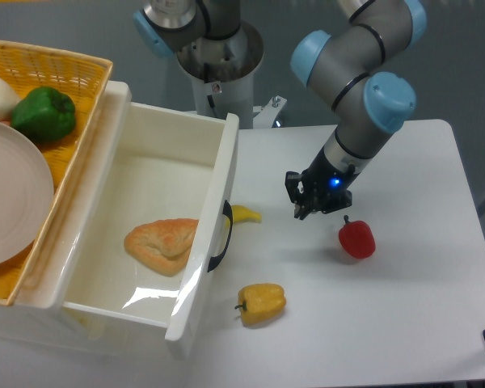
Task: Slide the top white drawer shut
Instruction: 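Bring the gripper against the drawer front beside its black handle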
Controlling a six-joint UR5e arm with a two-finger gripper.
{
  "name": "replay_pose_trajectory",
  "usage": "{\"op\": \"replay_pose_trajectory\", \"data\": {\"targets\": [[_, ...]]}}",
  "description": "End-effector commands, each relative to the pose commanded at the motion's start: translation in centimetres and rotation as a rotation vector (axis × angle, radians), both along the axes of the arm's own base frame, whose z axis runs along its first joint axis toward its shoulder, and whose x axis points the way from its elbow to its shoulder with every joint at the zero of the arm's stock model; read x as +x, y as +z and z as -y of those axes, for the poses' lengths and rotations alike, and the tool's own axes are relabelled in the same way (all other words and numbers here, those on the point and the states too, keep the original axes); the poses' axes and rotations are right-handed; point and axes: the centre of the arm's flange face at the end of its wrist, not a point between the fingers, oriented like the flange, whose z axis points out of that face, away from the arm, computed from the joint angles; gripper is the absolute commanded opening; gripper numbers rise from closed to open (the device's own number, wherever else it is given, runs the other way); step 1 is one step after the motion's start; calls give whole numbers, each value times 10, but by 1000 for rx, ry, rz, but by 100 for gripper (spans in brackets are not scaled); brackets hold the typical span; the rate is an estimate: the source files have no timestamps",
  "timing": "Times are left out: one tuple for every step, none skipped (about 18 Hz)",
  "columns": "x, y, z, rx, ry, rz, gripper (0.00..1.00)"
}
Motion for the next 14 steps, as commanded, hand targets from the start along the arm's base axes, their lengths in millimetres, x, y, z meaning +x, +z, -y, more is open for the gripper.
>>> {"op": "replay_pose_trajectory", "data": {"targets": [[1,3,-8,7,11,5,0],[2,6,-15,20,21,13,0],[4,8,-21,35,30,26,0],[6,9,-24,54,43,43,0],[8,10,-26,72,54,61,0],[10,11,-29,88,64,78,0],[11,12,-31,102,71,92,0],[14,13,-34,111,65,98,0],[17,13,-37,115,61,101,0],[18,13,-38,115,58,103,0],[21,12,-41,117,53,109,0],[25,12,-43,124,50,118,0],[27,12,-44,129,50,124,0],[30,14,-43,133,52,133,0]]}}
